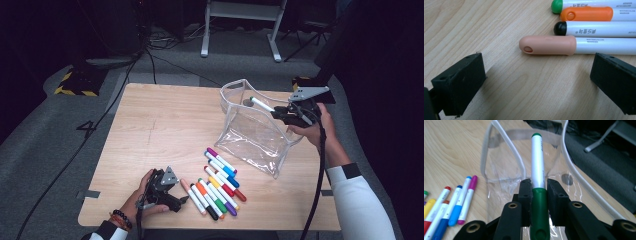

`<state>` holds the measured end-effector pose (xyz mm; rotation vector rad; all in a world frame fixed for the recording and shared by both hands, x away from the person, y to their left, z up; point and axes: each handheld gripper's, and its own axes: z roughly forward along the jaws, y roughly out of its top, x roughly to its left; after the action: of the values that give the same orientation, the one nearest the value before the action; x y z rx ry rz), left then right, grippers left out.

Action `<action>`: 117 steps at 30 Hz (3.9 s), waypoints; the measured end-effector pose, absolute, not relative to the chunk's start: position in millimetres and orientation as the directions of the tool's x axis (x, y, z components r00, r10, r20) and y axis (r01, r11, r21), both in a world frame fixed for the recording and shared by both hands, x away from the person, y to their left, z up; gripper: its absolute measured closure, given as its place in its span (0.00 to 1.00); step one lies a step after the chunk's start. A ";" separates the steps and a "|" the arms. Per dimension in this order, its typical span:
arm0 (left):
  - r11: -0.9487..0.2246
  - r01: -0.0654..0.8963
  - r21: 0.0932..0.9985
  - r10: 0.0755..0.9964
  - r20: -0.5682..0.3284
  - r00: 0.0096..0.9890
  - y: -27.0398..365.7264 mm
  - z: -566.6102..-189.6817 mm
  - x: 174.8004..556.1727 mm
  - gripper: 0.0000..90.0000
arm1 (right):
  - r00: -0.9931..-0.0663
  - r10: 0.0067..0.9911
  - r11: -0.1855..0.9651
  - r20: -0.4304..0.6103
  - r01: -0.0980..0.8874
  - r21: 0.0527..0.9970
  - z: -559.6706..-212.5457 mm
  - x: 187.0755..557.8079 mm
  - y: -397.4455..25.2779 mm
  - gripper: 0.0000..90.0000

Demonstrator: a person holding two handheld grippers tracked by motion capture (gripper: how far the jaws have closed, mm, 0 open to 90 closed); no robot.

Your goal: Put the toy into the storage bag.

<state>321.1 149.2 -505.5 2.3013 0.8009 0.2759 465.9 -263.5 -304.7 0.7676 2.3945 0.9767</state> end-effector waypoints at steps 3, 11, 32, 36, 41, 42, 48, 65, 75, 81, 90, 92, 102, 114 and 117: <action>-0.583 0.471 0.662 0.615 -0.020 0.789 149.2 -505.5 321.1 0.00 | -0.758 0.630 0.627 -0.170 0.366 0.688 -311.3 472.6 -258.1 0.83; -0.583 0.471 0.662 0.614 -0.020 0.789 149.2 -505.5 321.2 0.00 | -0.784 0.607 0.676 -0.126 0.427 0.601 -320.7 476.9 -254.1 0.83; -0.584 0.470 0.662 0.613 -0.020 0.790 149.3 -505.5 321.2 0.00 | -0.768 0.631 0.662 -0.110 0.459 0.593 -316.0 474.1 -261.7 0.59; -0.584 0.470 0.662 0.613 -0.020 0.790 149.3 -505.5 321.2 0.00 | -0.759 0.641 0.627 -0.117 0.429 0.650 -307.1 465.5 -269.0 0.55; -0.584 0.470 0.662 0.613 -0.020 0.790 149.3 -505.5 321.2 0.00 | -0.764 0.626 0.583 -0.153 0.330 0.742 -290.3 439.9 -278.6 0.47; -0.584 0.470 0.662 0.614 -0.019 0.789 149.2 -505.5 321.0 0.00 | -0.766 0.624 0.575 -0.156 0.314 0.756 -288.3 434.5 -279.6 0.47; -0.586 0.468 0.662 0.613 -0.016 0.790 149.4 -505.4 320.8 0.00 | -0.780 0.604 0.534 -0.167 0.240 0.811 -288.6 394.3 -282.6 0.46; -0.585 0.469 0.662 0.614 -0.016 0.789 149.4 -505.4 320.8 0.00 | -0.871 0.470 0.578 -0.144 0.180 0.796 -366.4 322.1 -250.0 0.45; -0.585 0.469 0.662 0.614 -0.016 0.789 149.4 -505.4 320.8 0.00 | -0.886 0.449 0.613 -0.117 0.211 0.761 -424.4 347.8 -214.7 0.60; -0.585 0.468 0.662 0.614 -0.016 0.790 149.4 -505.4 320.8 0.01 | -0.893 0.425 0.659 -0.148 0.193 0.727 -450.8 369.1 -181.3 0.74; -0.585 0.468 0.662 0.614 -0.016 0.789 149.4 -505.4 320.8 0.01 | -0.871 0.469 0.657 -0.148 0.232 0.717 -470.5 406.5 -154.1 0.78; -0.585 0.468 0.662 0.614 -0.016 0.789 149.3 -505.4 320.7 0.00 | -0.869 0.477 0.658 -0.131 0.254 0.709 -475.3 412.2 -153.6 0.78; -0.585 0.468 0.662 0.614 -0.016 0.789 149.4 -505.4 320.7 0.01 | -0.860 0.503 0.674 -0.092 0.323 0.664 -488.8 422.1 -160.1 0.84; -0.582 0.471 0.662 0.618 -0.017 0.786 149.3 -505.5 320.3 0.01 | -0.847 0.524 0.679 -0.095 0.347 0.647 -486.9 395.0 -183.5 0.85; -0.582 0.472 0.662 0.618 -0.017 0.786 149.3 -505.4 320.2 0.01 | -0.844 0.529 0.675 -0.090 0.354 0.647 -486.9 383.6 -196.3 0.85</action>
<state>320.2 149.3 -505.4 2.3012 0.8044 0.2822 383.6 -196.3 -486.9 0.7066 2.6205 0.9279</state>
